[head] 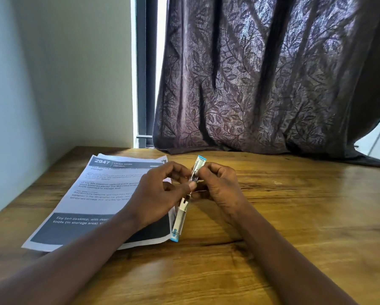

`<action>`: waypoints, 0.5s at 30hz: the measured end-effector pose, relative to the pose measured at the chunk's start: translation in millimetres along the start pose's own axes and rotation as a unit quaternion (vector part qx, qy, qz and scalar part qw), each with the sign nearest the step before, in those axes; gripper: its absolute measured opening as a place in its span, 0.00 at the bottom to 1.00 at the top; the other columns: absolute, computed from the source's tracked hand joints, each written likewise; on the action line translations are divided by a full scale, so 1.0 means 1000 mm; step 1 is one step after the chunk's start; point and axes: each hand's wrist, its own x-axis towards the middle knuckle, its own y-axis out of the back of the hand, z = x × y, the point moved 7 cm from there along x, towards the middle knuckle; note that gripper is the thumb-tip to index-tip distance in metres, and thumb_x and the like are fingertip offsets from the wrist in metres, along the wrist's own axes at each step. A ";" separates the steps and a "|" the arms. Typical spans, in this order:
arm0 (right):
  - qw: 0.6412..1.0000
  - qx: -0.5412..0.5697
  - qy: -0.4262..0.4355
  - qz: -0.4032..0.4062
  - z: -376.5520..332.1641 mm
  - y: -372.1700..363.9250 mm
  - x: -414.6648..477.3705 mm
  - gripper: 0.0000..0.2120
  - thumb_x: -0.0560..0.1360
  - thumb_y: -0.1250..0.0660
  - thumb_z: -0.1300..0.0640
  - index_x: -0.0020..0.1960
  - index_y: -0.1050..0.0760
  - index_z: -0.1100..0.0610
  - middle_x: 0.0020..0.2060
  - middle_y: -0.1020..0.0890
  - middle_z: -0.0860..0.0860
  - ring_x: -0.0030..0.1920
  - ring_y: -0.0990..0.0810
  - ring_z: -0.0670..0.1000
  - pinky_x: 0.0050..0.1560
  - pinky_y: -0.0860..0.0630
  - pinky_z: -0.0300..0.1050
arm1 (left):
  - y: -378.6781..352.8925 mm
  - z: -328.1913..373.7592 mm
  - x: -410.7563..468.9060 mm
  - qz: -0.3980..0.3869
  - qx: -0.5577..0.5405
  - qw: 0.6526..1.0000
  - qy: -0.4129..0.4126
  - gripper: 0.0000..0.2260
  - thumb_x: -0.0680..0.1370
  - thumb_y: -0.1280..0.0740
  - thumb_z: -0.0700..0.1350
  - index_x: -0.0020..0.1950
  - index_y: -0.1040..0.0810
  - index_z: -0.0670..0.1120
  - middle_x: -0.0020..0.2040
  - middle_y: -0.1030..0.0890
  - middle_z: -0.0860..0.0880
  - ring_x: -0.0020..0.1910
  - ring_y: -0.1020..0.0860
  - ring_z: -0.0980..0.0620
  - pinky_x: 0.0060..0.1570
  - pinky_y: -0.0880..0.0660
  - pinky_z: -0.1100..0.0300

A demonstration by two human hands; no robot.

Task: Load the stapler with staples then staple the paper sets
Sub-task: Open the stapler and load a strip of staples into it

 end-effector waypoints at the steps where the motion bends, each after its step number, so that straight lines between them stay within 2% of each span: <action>1: 1.000 0.001 0.000 -0.009 -0.001 -0.002 0.000 0.09 0.79 0.34 0.63 0.52 0.23 0.71 0.39 0.17 0.61 0.38 0.19 0.58 0.34 0.17 0.46 | 0.003 -0.001 0.001 0.013 -0.005 1.000 -0.001 0.09 0.74 0.23 0.46 0.52 0.18 0.52 0.45 0.16 0.53 0.35 0.17 0.54 0.37 0.21 0.61; 5: 0.998 0.042 -0.016 -0.052 -0.006 -0.007 -0.002 0.10 0.79 0.33 0.66 0.58 0.22 0.70 0.42 0.15 0.60 0.39 0.16 0.54 0.38 0.16 0.44 | 0.010 -0.001 0.003 0.030 -0.018 0.999 -0.011 0.09 0.74 0.23 0.46 0.51 0.18 0.50 0.43 0.16 0.51 0.37 0.17 0.53 0.41 0.17 0.53; 9: 0.993 0.077 -0.042 -0.082 -0.009 -0.006 -0.004 0.11 0.78 0.32 0.67 0.60 0.21 0.68 0.49 0.14 0.63 0.45 0.14 0.58 0.48 0.15 0.50 | 0.010 0.001 0.004 0.025 -0.024 0.999 -0.024 0.10 0.73 0.23 0.46 0.52 0.19 0.49 0.43 0.16 0.50 0.33 0.19 0.54 0.38 0.20 0.58; 15: 0.988 0.096 -0.073 -0.094 -0.012 -0.006 -0.007 0.14 0.77 0.33 0.67 0.60 0.25 0.73 0.50 0.15 0.65 0.46 0.14 0.60 0.48 0.15 0.51 | 0.010 0.004 0.003 0.023 0.014 0.999 -0.043 0.09 0.74 0.23 0.45 0.51 0.20 0.50 0.42 0.16 0.50 0.27 0.22 0.57 0.31 0.26 0.64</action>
